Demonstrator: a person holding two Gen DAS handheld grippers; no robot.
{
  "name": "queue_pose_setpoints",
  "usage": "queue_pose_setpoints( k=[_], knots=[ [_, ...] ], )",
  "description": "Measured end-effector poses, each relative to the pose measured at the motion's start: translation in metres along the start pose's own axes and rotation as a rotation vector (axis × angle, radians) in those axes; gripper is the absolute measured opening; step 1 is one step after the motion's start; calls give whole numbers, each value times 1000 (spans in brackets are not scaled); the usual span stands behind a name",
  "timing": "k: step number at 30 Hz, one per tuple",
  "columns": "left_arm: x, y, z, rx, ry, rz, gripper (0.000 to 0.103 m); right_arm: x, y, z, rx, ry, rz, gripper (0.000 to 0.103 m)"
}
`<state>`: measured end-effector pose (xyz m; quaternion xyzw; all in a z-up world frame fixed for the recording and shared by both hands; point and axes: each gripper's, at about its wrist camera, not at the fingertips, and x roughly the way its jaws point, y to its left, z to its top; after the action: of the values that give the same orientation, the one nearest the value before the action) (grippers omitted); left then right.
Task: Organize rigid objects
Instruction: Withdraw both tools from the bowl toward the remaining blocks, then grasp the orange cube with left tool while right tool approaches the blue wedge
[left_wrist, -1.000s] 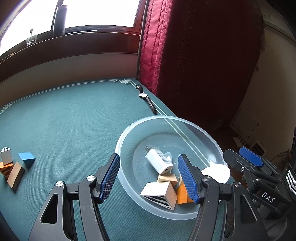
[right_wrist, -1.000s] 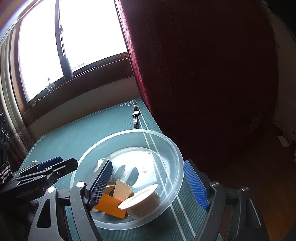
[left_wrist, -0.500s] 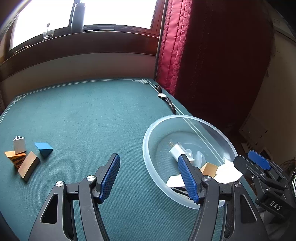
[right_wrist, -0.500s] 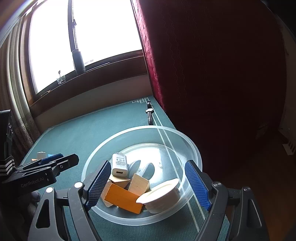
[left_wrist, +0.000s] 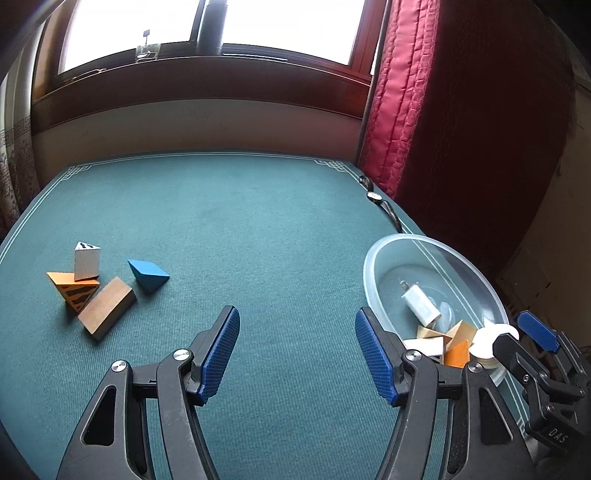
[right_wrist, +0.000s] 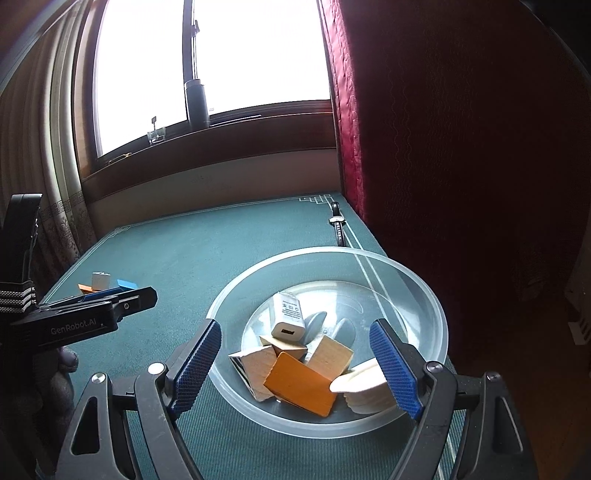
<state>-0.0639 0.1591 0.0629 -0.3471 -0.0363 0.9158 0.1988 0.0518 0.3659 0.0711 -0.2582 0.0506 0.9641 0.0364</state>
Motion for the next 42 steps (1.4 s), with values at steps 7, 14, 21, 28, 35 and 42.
queue_pose_setpoints(
  k=[7,14,21,28,35,42],
  knots=[
    [-12,44,-3,-70,-9,73,66,3,31,-6,-76,12,50,86],
    [-27,89,-8,-124,-22,152,66,6,68,-14,-156,38,127,86],
    [-37,125,-12,-154,-28,220,66,17,102,-19,-218,96,219,86],
    [-33,156,-11,-160,-10,283,66,33,126,-21,-222,185,308,86],
    [-8,176,-4,-120,39,291,64,59,148,-20,-237,266,351,86],
    [14,185,5,-116,84,238,45,91,159,-10,-196,332,360,86]
  ],
)
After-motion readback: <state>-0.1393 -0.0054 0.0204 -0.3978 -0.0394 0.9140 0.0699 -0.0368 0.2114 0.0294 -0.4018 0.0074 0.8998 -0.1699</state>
